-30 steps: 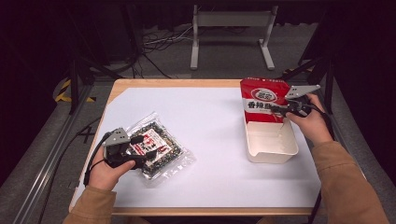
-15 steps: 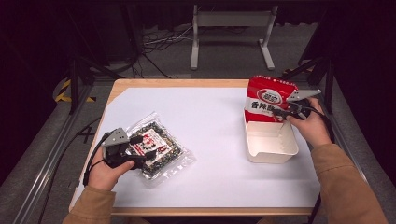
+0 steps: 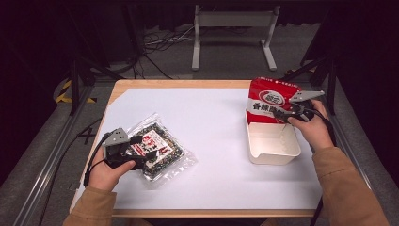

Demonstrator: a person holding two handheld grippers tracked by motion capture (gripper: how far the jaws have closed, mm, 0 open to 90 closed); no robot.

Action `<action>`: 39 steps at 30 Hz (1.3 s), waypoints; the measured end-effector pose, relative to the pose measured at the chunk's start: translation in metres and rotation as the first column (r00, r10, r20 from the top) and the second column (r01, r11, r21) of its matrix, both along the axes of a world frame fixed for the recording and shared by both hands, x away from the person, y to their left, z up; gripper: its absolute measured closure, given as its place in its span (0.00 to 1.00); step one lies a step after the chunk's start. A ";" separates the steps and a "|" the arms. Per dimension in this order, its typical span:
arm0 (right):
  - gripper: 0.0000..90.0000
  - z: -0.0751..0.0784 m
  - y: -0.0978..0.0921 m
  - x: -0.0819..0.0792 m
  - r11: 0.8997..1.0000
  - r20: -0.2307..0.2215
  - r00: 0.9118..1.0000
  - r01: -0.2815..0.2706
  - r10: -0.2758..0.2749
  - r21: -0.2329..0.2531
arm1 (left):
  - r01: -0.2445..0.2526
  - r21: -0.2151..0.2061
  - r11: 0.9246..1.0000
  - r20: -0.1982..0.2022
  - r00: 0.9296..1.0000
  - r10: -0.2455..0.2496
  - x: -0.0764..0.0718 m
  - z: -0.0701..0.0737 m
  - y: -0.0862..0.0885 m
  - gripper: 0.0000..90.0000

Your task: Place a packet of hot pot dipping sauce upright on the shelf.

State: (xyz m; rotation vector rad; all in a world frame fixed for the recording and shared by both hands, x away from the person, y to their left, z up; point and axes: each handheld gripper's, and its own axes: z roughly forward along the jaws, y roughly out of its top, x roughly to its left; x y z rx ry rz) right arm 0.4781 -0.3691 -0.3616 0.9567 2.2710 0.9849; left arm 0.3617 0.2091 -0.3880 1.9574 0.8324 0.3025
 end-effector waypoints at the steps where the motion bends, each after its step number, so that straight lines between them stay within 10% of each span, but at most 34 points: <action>1: 0.57 0.001 -0.001 -0.001 1.000 0.003 1.000 0.006 -0.006 0.020 | 0.001 -0.001 1.000 -0.004 1.000 -0.001 0.000 0.000 0.000 0.19; 5: 0.42 0.006 -0.003 -0.010 0.997 0.043 0.998 0.036 -0.039 0.069 | 0.004 0.002 1.000 0.002 1.000 -0.004 0.004 0.000 -0.002 0.19; 21: 0.36 0.031 -0.023 -0.055 0.985 0.083 0.989 0.112 -0.123 0.130 | -0.021 0.006 1.000 0.009 1.000 0.021 0.011 0.003 0.003 0.17; 30: 0.37 0.046 -0.004 -0.098 0.985 0.117 0.991 0.045 -0.065 0.165 | -0.114 -0.006 0.993 -0.010 0.993 0.114 0.009 0.005 0.015 0.17; 39: 0.37 0.051 0.021 -0.124 0.982 0.127 0.992 -0.033 0.010 0.186 | -0.102 0.053 0.993 -0.033 0.994 0.104 0.006 0.008 0.017 0.21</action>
